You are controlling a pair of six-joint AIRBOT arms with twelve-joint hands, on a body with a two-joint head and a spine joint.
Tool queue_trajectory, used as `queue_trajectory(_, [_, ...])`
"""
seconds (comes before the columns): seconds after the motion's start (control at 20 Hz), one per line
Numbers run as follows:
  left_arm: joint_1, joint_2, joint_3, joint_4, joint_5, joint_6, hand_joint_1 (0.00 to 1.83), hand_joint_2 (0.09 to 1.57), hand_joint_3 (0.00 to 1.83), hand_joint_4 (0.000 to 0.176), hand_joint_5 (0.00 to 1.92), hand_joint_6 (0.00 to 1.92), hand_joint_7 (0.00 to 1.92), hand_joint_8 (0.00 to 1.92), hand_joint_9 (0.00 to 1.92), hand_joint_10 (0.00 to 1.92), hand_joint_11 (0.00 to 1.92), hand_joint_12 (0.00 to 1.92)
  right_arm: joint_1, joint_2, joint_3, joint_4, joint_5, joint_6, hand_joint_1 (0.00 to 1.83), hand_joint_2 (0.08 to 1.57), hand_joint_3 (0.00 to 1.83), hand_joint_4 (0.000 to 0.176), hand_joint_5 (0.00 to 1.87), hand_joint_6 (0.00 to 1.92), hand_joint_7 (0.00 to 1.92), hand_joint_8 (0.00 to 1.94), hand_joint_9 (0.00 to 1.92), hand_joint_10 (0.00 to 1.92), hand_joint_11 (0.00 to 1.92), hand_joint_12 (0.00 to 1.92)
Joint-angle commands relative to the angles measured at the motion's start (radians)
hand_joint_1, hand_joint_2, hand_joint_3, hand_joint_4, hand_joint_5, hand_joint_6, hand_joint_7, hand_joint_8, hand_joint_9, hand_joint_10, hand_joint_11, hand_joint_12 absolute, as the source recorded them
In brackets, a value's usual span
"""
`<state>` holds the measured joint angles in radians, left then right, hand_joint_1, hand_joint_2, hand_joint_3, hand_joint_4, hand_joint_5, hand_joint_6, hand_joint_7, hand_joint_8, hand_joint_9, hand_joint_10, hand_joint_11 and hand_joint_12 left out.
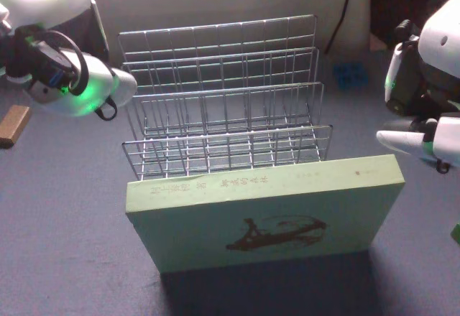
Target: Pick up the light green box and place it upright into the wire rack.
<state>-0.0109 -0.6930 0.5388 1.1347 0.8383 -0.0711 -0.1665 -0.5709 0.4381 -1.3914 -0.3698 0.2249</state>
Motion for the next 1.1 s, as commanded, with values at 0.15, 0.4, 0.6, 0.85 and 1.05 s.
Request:
queue_trajectory(0.15, [-0.035, 0.027, -0.041, 0.060, 0.047, 0.007, 0.08, 1.22, 0.01, 0.110, 0.21, 0.00, 0.16, 0.00, 0.12, 0.00, 0.00, 0.42, 0.012, -0.004, -0.004, -0.036, 0.011, -0.004, 0.12, 1.06, 0.01, 0.055, 0.09, 0.00, 0.18, 0.00, 0.14, 0.01, 0.00, 0.79])
queue_trajectory(0.4, [-0.065, 0.032, -0.070, 0.040, 0.088, 0.037, 0.07, 1.22, 0.00, 0.111, 0.20, 0.00, 0.14, 0.00, 0.10, 0.00, 0.00, 0.41, 0.027, -0.042, -0.004, -0.036, -0.023, -0.004, 0.20, 1.05, 0.00, 0.055, 0.10, 0.00, 0.18, 0.00, 0.15, 0.00, 0.00, 0.80])
queue_trajectory(0.6, [-0.072, 0.041, -0.077, 0.040, 0.100, 0.055, 0.07, 1.22, 0.00, 0.111, 0.19, 0.00, 0.13, 0.00, 0.10, 0.00, 0.00, 0.40, 0.048, -0.135, -0.004, -0.020, -0.095, -0.002, 0.27, 1.03, 0.00, 0.056, 0.10, 0.00, 0.18, 0.00, 0.15, 0.00, 0.00, 0.80])
queue_trajectory(0.85, [-0.071, 0.088, -0.078, 0.040, 0.082, 0.082, 0.07, 1.22, 0.00, 0.111, 0.18, 0.00, 0.13, 0.00, 0.10, 0.00, 0.00, 0.40, 0.054, -0.300, 0.009, 0.056, -0.211, -0.016, 0.48, 0.99, 0.00, 0.057, 0.08, 0.00, 0.12, 0.00, 0.11, 0.00, 0.00, 0.74])
queue_trajectory(1.05, [-0.071, 0.118, -0.067, 0.028, 0.054, 0.114, 0.08, 1.22, 0.00, 0.110, 0.20, 0.00, 0.14, 0.00, 0.10, 0.00, 0.00, 0.42, 0.067, -0.431, 0.071, 0.254, -0.300, -0.092, 0.64, 0.97, 0.00, 0.058, 0.06, 0.00, 0.07, 0.00, 0.06, 0.00, 0.00, 0.64])
